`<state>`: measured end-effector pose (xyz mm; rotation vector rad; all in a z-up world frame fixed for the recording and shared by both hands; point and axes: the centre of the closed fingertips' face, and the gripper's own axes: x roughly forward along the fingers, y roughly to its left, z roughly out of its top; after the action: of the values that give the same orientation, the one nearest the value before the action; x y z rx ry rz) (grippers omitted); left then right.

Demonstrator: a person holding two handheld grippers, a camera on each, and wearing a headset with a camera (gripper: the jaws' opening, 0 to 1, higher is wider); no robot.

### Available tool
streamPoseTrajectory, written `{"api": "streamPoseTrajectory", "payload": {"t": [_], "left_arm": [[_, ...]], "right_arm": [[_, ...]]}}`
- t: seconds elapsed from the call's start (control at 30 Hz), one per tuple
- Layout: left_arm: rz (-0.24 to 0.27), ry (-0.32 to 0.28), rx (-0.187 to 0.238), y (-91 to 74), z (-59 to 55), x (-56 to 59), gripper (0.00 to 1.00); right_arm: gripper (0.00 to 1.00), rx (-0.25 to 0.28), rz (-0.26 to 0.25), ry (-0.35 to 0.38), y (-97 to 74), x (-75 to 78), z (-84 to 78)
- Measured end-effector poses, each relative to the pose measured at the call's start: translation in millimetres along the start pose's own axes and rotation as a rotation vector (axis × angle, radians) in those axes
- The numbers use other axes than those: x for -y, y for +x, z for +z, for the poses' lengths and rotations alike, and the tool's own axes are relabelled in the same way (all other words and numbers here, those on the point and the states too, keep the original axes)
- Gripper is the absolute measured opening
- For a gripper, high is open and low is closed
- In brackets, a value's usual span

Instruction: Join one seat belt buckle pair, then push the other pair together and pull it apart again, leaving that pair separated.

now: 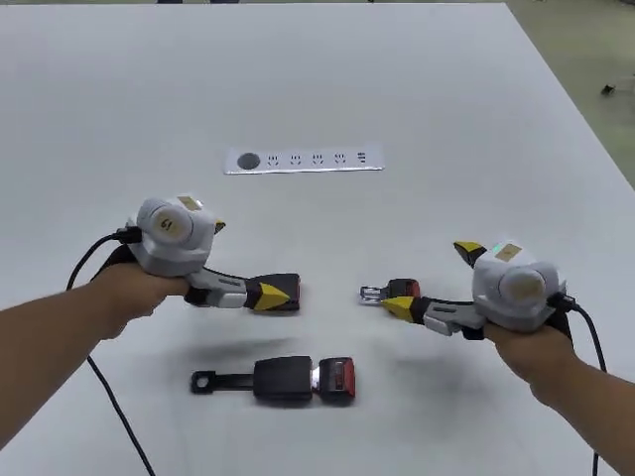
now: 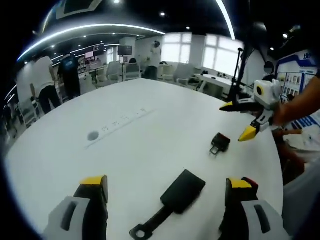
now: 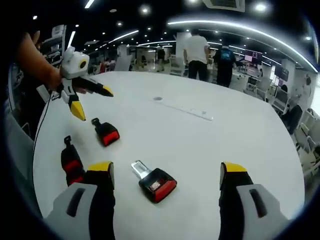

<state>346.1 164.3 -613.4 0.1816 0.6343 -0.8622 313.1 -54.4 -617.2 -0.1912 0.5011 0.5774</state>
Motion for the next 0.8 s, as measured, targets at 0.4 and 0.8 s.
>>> {"api": "streamPoseTrajectory", "payload": {"t": [0.4, 0.8], "left_arm": [[0.093, -0.085, 0.08, -69.3, -7.7, 4.9, 1.0], [0.173, -0.153, 0.168, -128.0, -29.1, 11.1, 1.0]], "right_arm": [[0.91, 0.052, -0.057, 0.028, -34.0, -12.0, 13.8], [0.94, 0.091, -0.093, 0.038, -74.9, -44.5, 15.0]]}}
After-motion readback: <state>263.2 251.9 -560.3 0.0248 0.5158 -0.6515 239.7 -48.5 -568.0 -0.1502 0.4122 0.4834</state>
